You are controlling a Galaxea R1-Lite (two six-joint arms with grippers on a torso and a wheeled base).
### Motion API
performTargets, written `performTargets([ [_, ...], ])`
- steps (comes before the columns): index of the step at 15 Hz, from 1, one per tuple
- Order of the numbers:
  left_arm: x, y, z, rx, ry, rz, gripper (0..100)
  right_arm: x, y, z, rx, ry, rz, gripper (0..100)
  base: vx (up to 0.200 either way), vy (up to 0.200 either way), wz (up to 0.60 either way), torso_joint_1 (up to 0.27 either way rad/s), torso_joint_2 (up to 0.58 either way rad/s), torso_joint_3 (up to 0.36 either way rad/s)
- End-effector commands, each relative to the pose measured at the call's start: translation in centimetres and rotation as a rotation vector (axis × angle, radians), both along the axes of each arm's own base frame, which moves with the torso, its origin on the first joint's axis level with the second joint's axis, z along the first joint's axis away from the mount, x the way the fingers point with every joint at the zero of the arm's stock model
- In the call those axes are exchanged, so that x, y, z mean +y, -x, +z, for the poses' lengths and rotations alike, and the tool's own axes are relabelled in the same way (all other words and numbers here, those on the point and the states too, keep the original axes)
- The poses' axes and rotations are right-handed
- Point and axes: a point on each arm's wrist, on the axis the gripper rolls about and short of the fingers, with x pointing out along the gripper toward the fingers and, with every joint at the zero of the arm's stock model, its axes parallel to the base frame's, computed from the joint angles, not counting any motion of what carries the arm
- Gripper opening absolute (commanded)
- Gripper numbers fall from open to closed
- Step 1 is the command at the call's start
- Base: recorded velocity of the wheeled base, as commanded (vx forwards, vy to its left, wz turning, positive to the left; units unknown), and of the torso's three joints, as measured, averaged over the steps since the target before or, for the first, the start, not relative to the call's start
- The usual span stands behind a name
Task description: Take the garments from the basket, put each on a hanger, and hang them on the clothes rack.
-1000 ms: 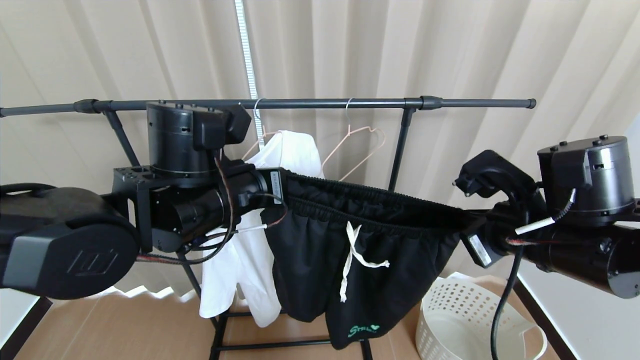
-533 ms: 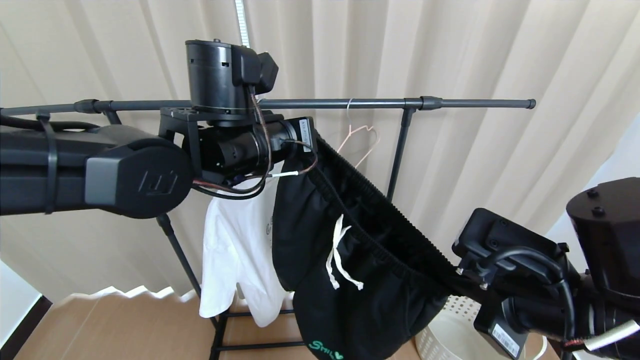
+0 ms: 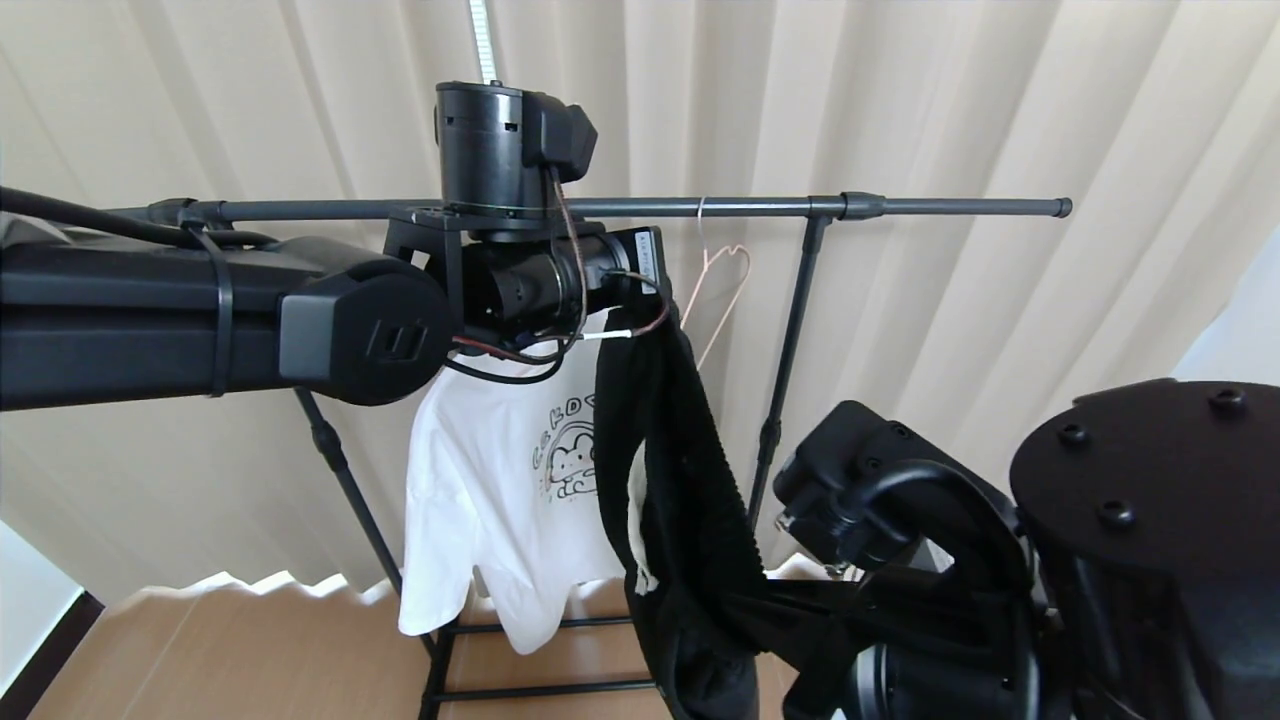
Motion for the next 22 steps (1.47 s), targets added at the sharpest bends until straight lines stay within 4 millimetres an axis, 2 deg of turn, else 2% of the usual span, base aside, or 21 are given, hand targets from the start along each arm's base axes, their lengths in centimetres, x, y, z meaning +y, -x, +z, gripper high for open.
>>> performTargets([
  [1,-0.4,-0.4,-0.3,0.002,-0.001,-0.002,0,1.9,-0.1,-0.9,0.02,0.007,0.015,0,0.0,0.0,0.0,0.0,0.0,0.0],
  [5,-0.6,-0.3,-0.3,0.013,-0.008,-0.013,0,1.2,0.2,-0.5,0.01,0.004,0.015,0,0.0,0.0,0.0,0.0,0.0,0.0],
  [7,-0.3,-0.3,-0.5,0.037,-0.025,-0.008,0,-0.4,0.6,0.0,-0.009,0.048,0.027,0,0.0,0.0,0.0,0.0,0.0,0.0],
  [10,2.5,1.1,1.0,0.071,-0.053,0.028,0,-4.6,-1.3,0.7,-0.041,0.209,-0.036,0,0.0,0.0,0.0,0.0,0.0,0.0],
  [12,4.9,2.6,1.0,0.117,-0.112,0.053,0,-6.4,-4.0,0.5,-0.044,0.255,-0.151,0,0.0,0.0,0.0,0.0,0.0,0.0],
  [13,5.3,2.9,0.9,0.122,-0.129,0.056,0,-6.6,-4.6,0.4,-0.041,0.263,-0.177,0,0.0,0.0,0.0,0.0,0.0,0.0],
  [14,6.2,4.0,0.4,0.137,-0.165,0.053,0,-7.2,-6.2,0.1,-0.029,0.273,-0.242,0,0.0,0.0,0.0,0.0,0.0,0.0],
  [15,7.4,6.1,-0.5,0.154,-0.22,0.04,0,-7.0,-8.4,-0.3,-0.025,0.269,-0.302,0,0.0,0.0,0.0,0.0,0.0,0.0],
  [17,8.4,8.7,-2.0,0.2,-0.264,-0.006,0,-6.5,-11.8,-1.7,-0.046,0.261,-0.398,0,0.0,0.0,0.0,0.0,0.0,0.0],
  [20,7.9,12.4,-5.8,0.279,-0.378,-0.124,0,-4.6,-16.3,-3.1,-0.105,0.222,-0.492,0,0.0,0.0,0.0,0.0,0.0,0.0],
  [22,7.0,14.1,-7.8,0.326,-0.43,-0.196,0,-3.7,-18.8,-2.0,-0.138,0.163,-0.528,0,0.0,0.0,0.0,0.0,0.0,0.0],
])
